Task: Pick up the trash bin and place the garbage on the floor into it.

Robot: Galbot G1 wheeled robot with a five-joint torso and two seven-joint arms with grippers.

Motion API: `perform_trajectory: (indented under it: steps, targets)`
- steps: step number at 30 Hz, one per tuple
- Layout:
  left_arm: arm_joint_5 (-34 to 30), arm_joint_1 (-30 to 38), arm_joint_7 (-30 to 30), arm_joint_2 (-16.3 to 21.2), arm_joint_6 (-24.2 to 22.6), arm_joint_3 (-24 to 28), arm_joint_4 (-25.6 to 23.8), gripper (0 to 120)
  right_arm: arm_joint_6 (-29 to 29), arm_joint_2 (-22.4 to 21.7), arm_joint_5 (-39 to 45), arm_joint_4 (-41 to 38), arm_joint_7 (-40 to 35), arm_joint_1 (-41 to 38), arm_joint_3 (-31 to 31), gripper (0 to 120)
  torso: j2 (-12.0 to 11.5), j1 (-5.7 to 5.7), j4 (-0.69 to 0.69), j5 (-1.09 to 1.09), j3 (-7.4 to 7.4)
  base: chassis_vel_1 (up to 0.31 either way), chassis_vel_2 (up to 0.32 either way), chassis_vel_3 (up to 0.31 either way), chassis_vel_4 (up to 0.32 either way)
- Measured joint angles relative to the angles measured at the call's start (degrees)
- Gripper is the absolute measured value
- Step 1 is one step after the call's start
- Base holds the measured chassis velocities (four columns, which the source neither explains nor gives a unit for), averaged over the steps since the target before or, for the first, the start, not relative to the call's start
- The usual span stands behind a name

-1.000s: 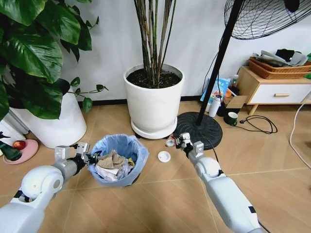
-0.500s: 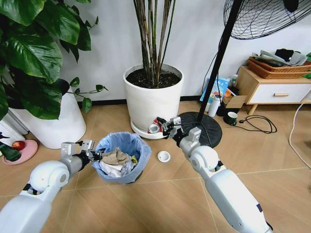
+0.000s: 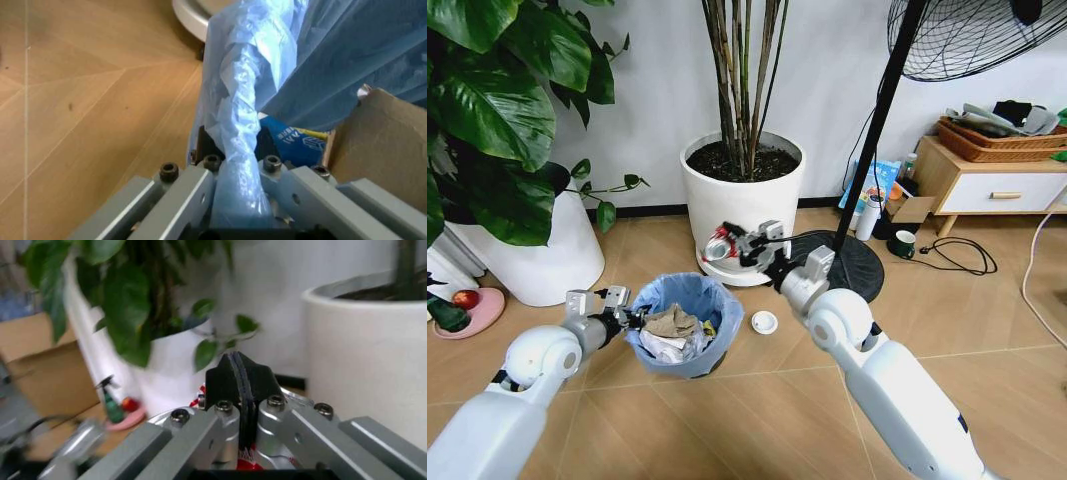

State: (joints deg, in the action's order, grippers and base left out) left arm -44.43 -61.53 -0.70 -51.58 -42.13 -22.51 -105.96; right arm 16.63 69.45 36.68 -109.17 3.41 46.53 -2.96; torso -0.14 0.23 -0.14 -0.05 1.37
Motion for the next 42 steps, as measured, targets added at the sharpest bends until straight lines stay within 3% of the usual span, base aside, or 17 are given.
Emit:
perform_trajectory:
  steps: [9, 21, 27, 28, 31, 32, 36, 42]
  targets:
    - [-0.83, 1.22, 0.33, 0.72, 0.0, 1.01, -0.37, 0, 0.45, -0.25, -1.21, 1.24, -0.44, -0.63, -6.64, 0, 0.0, 0.0, 0.01, 0.0, 0.0, 0.0, 0.0, 0.0, 0.0]
    - [-0.91, 1.05, 0.43, 0.75, 0.0, 0.77, -0.6, 0, 0.6, 0.63, -1.9, 2.14, -1.89, -0.47, -6.55, 43, 0.0, 0.0, 0.01, 0.0, 0.0, 0.0, 0.0, 0.0, 0.0]
    - [-0.94, 0.23, 0.43, 1.73, 0.0, -0.72, -0.7, 0, 0.72, 1.01, -1.93, 2.47, -4.57, -0.09, -0.31, 63, 0.0, 0.0, 0.01, 0.0, 0.0, 0.0, 0.0, 0.0, 0.0]
    - [-1.0, -0.18, 0.39, 2.44, 0.0, -1.14, -0.8, 0, 0.82, 0.75, -2.55, 3.96, -5.29, 0.4, 2.81, 71, 0.0, 0.0, 0.01, 0.0, 0.0, 0.0, 0.0, 0.0, 0.0]
    - [-1.13, -0.58, 0.39, 3.06, 0.0, -1.63, -0.95, 0, 0.84, 0.23, -3.28, 5.78, -5.36, 1.09, 5.79, 78, 0.0, 0.0, 0.02, 0.01, 0.0, 0.0, 0.0, 0.0, 0.0]
    - [-1.51, -1.18, 0.44, 3.7, 0.0, -2.71, -1.21, 0, 0.84, -0.9, -3.77, 9.62, -5.15, 2.17, 9.07, 86, 0.0, 0.0, 0.0, 0.0, 0.0, 0.0, 0.0, 0.0, 0.0]
    - [-2.03, -2.03, 0.45, 4.23, -0.01, -4.22, -1.48, 0, 0.75, -2.76, -5.32, 16.61, -2.33, 4.2, 12.51, 98, 0.0, 0.0, -0.01, 0.0, 0.0, 0.0, 0.0, 0.0, 0.0]
    - [-3.16, -2.82, 0.99, 4.51, 0.0, -5.55, -2.31, 0, -1.64, -1.79, -8.57, 27.48, 2.67, 6.16, 14.22, 100, 0.0, 0.0, 0.0, 0.0, 0.0, 0.0, 0.0, 0.0, 0.0]
